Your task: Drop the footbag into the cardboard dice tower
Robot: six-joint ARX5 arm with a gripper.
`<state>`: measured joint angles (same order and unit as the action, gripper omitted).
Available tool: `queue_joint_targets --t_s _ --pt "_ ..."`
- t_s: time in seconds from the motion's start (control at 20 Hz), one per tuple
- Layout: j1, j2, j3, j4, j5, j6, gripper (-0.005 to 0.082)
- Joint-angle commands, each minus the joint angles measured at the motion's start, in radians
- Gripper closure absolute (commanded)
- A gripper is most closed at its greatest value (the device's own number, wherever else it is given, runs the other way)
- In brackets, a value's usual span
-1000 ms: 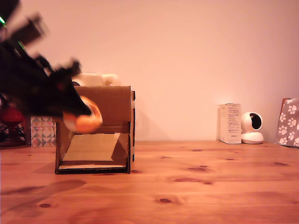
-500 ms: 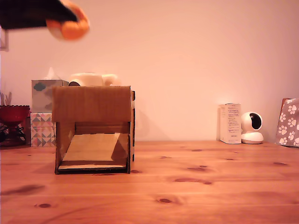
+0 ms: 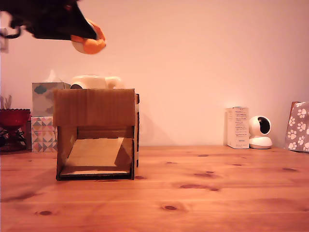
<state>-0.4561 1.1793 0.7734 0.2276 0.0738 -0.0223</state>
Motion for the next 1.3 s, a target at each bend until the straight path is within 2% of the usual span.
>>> queue_joint_targets --t_s 0.0,0.25,0.55,0.6,0.65,0.75,0.8,1.0,1.05,1.1,1.15,1.2,1.25 --pt "0.02 0.082 0.074 -0.068 0.008 0.006 0.0639" --pt "0.084 0.304 0.312 -0.255 0.097 0.005 0.0639" --pt "0.101 0.348 0.367 -0.298 0.106 0.005 0.0636" --pt "0.101 0.348 0.374 -0.302 0.107 0.005 0.0613" --pt "0.101 0.348 0.38 -0.302 0.116 0.006 0.0485" --pt "0.101 0.346 0.392 -0.314 0.139 0.006 0.0081" --pt "0.101 0.345 0.397 -0.321 0.141 0.013 0.0001" --pt "0.101 0.311 0.413 -0.37 0.171 0.032 0.0015" --pt "0.101 0.295 0.413 -0.398 0.177 0.032 0.0052" --pt "0.101 0.282 0.413 -0.421 0.182 0.033 0.0126" --pt "0.101 0.269 0.413 -0.447 0.196 0.051 0.0253" --pt "0.101 0.256 0.413 -0.472 0.209 0.061 0.0441" --pt "0.101 0.245 0.413 -0.497 0.217 0.071 0.0676"
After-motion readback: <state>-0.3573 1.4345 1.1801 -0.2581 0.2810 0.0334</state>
